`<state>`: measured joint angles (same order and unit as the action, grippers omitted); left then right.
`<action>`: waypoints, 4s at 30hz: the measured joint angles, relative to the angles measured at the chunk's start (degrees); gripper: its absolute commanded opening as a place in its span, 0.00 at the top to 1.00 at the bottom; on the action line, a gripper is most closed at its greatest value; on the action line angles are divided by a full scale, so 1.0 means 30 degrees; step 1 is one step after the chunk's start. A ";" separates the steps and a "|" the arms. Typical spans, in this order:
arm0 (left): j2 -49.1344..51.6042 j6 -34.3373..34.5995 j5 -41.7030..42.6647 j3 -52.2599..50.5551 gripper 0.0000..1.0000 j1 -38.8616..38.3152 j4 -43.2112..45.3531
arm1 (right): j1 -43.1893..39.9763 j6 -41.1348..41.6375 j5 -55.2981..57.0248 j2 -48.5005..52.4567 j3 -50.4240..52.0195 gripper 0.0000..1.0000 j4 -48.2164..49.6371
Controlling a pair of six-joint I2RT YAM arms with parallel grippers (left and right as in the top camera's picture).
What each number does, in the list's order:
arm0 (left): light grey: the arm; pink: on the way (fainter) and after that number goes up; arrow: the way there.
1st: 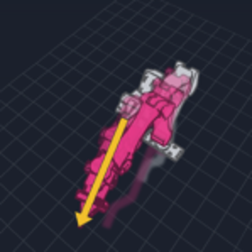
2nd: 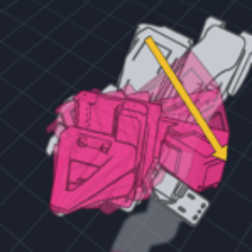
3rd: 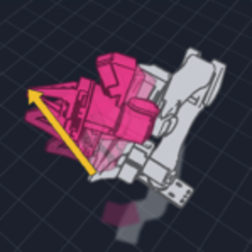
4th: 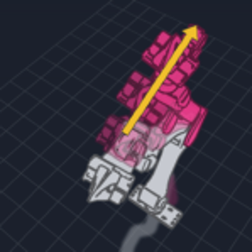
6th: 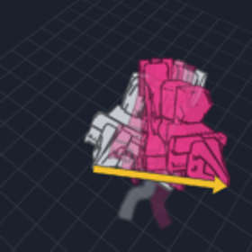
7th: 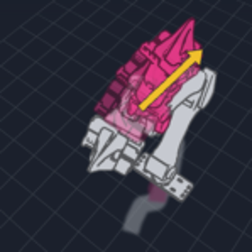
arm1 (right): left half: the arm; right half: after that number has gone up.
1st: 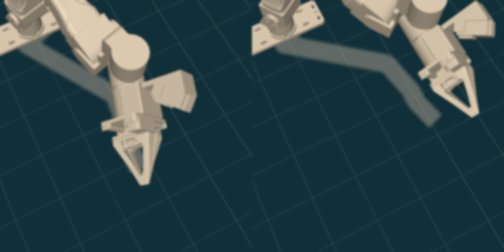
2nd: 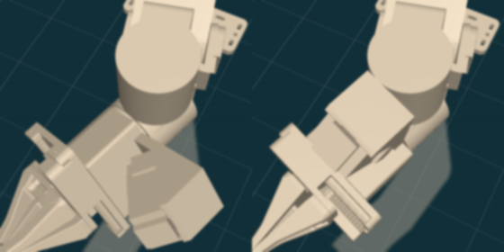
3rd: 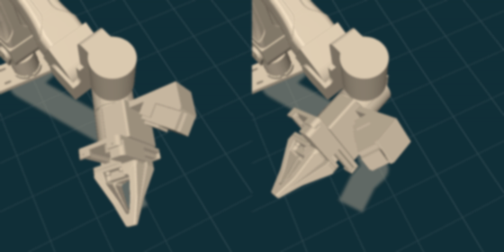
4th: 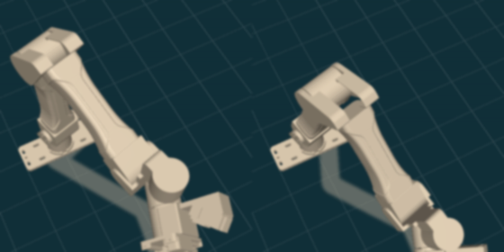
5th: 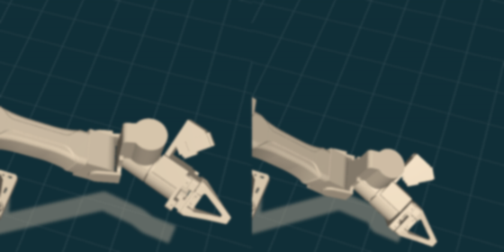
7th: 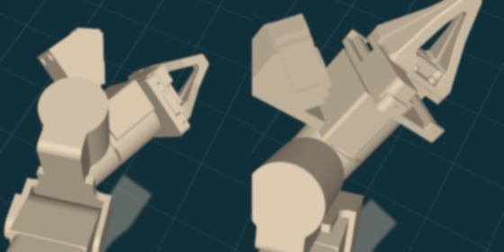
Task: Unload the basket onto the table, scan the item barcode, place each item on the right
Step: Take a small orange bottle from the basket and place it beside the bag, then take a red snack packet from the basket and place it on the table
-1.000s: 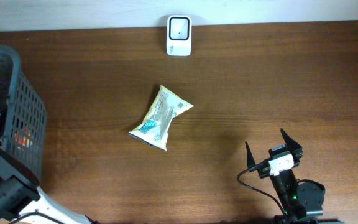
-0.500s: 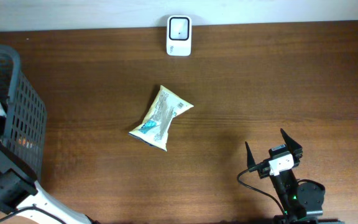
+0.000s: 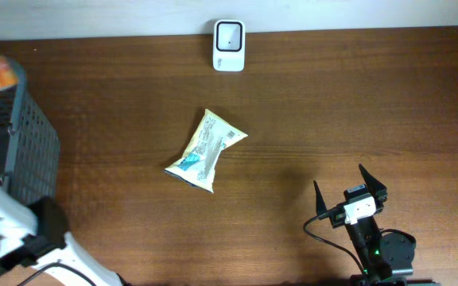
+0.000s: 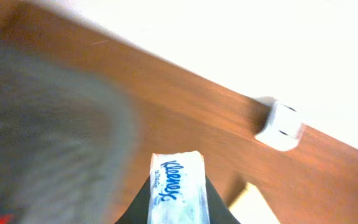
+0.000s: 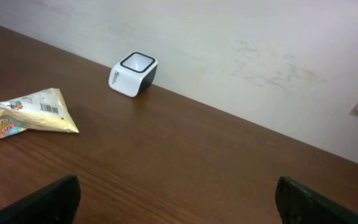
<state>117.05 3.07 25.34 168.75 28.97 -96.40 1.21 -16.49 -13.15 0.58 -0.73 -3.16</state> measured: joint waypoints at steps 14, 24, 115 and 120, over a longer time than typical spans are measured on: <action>0.0386 0.0000 -0.7672 -2.2651 0.95 -1.3697 0.9311 | 0.0000 0.0007 0.0007 -0.0015 0.0000 0.01 0.0007; 0.0277 0.0211 -0.9355 -2.7933 0.47 -1.4054 1.5322 | 0.0000 0.0000 0.0007 0.0000 0.0000 0.01 0.0000; -1.3646 0.0364 -0.8604 -2.4196 1.00 -0.8641 1.3559 | 0.0000 0.0007 0.0015 0.0000 0.0000 0.01 0.0000; -0.9624 0.2710 -1.0469 -2.8152 1.00 -1.2109 1.2641 | 0.0000 0.0000 0.0000 0.0000 0.0000 0.01 0.0000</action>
<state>88.18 11.20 -6.07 84.29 -7.35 -58.48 1.21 -16.49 -13.15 0.58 -0.73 -3.16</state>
